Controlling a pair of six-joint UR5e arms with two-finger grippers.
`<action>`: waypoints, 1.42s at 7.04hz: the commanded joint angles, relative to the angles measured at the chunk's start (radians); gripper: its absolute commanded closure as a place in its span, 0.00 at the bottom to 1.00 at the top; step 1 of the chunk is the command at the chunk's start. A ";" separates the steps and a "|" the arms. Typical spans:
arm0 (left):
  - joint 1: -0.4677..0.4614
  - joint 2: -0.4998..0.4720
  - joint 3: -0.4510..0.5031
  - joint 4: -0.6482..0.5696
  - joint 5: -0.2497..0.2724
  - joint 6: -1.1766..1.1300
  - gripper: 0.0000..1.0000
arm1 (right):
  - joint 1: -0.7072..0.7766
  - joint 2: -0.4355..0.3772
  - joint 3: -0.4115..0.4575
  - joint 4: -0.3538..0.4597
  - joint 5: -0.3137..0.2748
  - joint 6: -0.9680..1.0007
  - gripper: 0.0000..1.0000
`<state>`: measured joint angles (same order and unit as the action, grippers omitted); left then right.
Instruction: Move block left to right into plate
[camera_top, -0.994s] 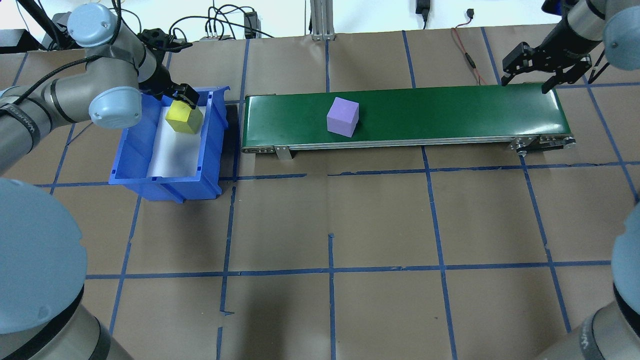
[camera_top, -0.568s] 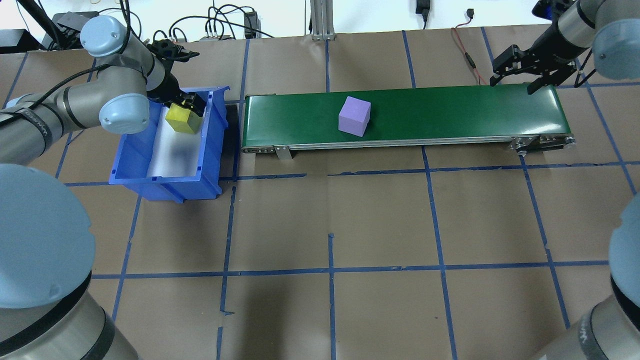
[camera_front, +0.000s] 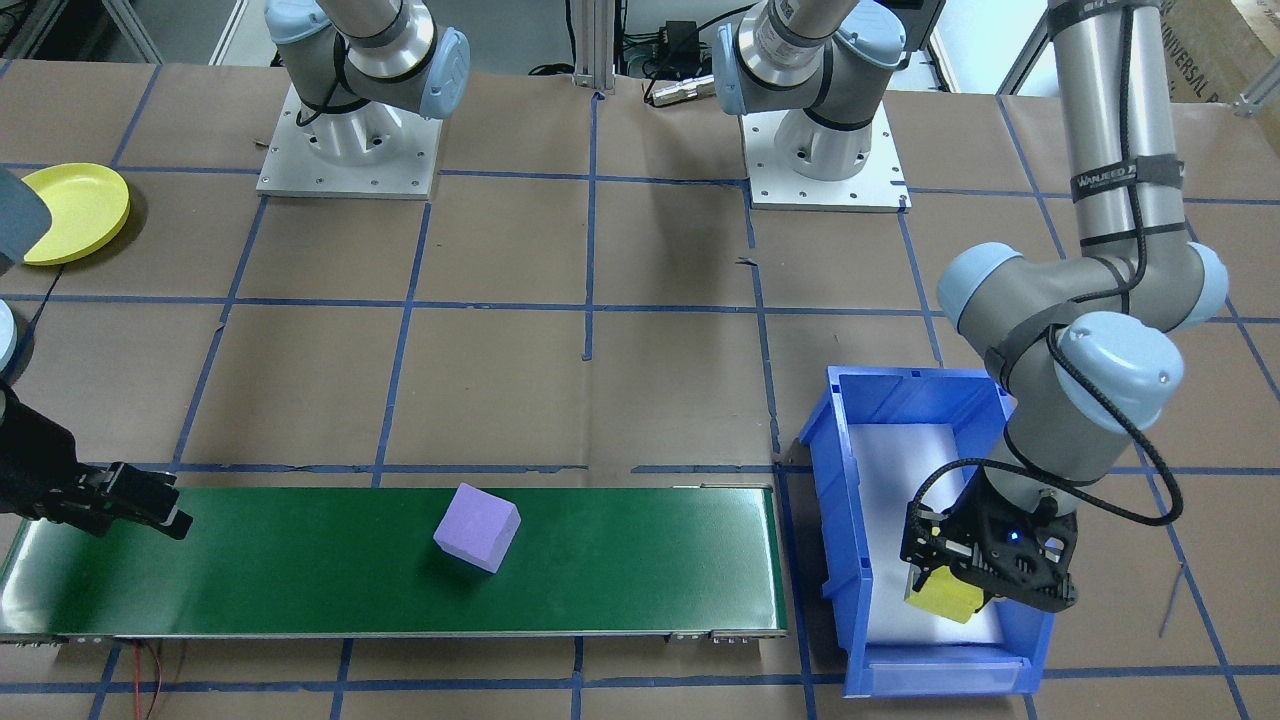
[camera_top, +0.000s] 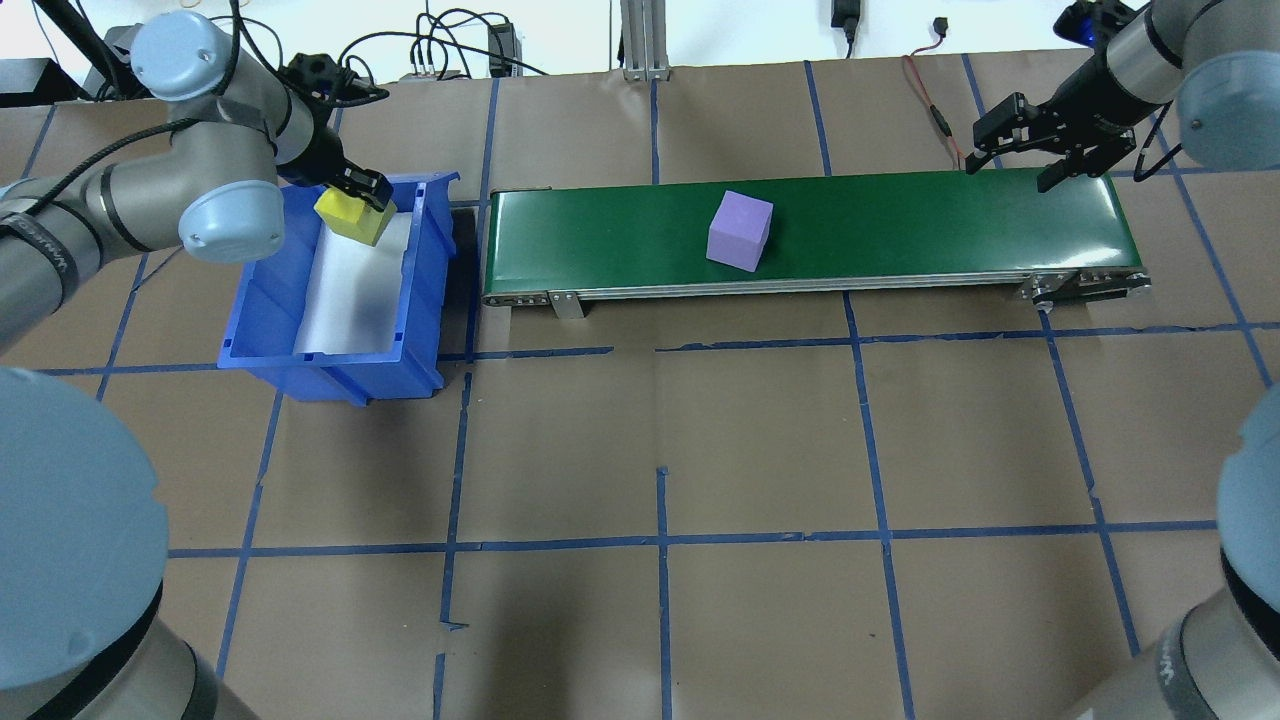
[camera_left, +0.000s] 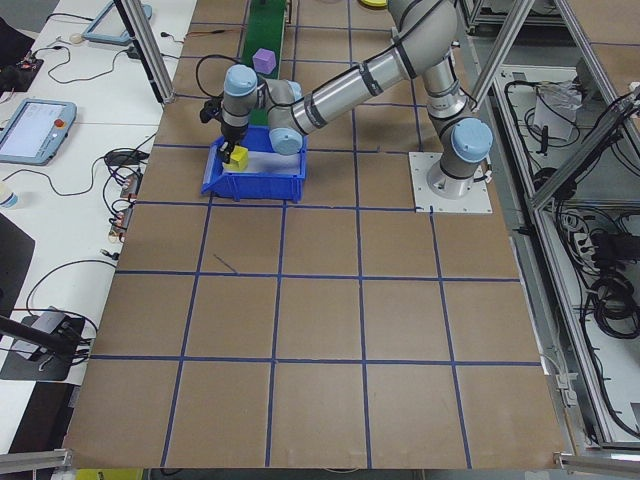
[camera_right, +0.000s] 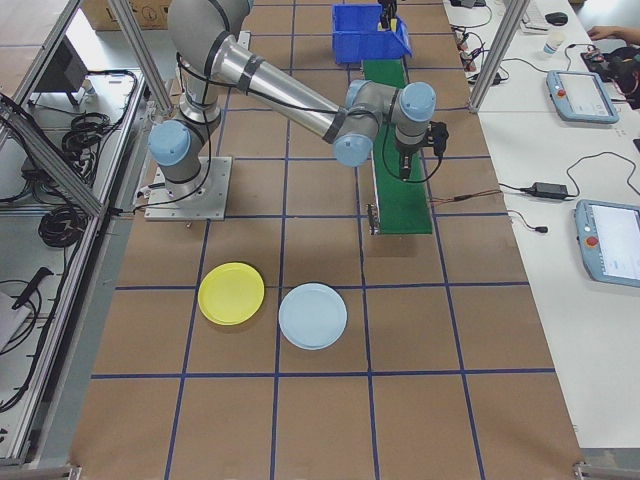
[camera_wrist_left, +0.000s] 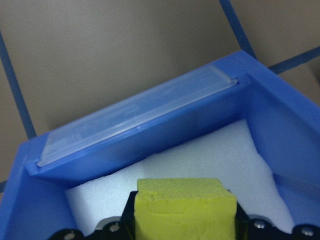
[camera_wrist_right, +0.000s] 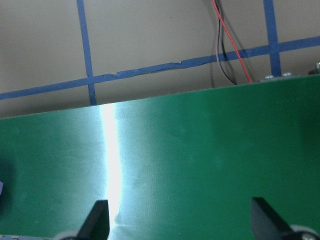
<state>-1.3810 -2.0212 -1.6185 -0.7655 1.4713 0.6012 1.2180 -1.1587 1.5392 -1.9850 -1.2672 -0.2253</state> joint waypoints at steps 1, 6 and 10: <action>-0.015 0.174 -0.001 -0.081 -0.136 0.009 0.66 | 0.000 0.001 0.013 -0.037 -0.006 0.014 0.00; -0.211 0.170 -0.027 -0.070 -0.175 -0.236 0.66 | 0.000 0.004 0.015 -0.077 -0.001 0.034 0.00; -0.233 0.012 -0.047 0.046 -0.139 -0.239 0.66 | 0.000 0.007 0.015 -0.083 0.017 0.109 0.00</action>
<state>-1.6072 -1.9577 -1.6645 -0.7592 1.3112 0.3640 1.2180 -1.1522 1.5540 -2.0651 -1.2544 -0.1217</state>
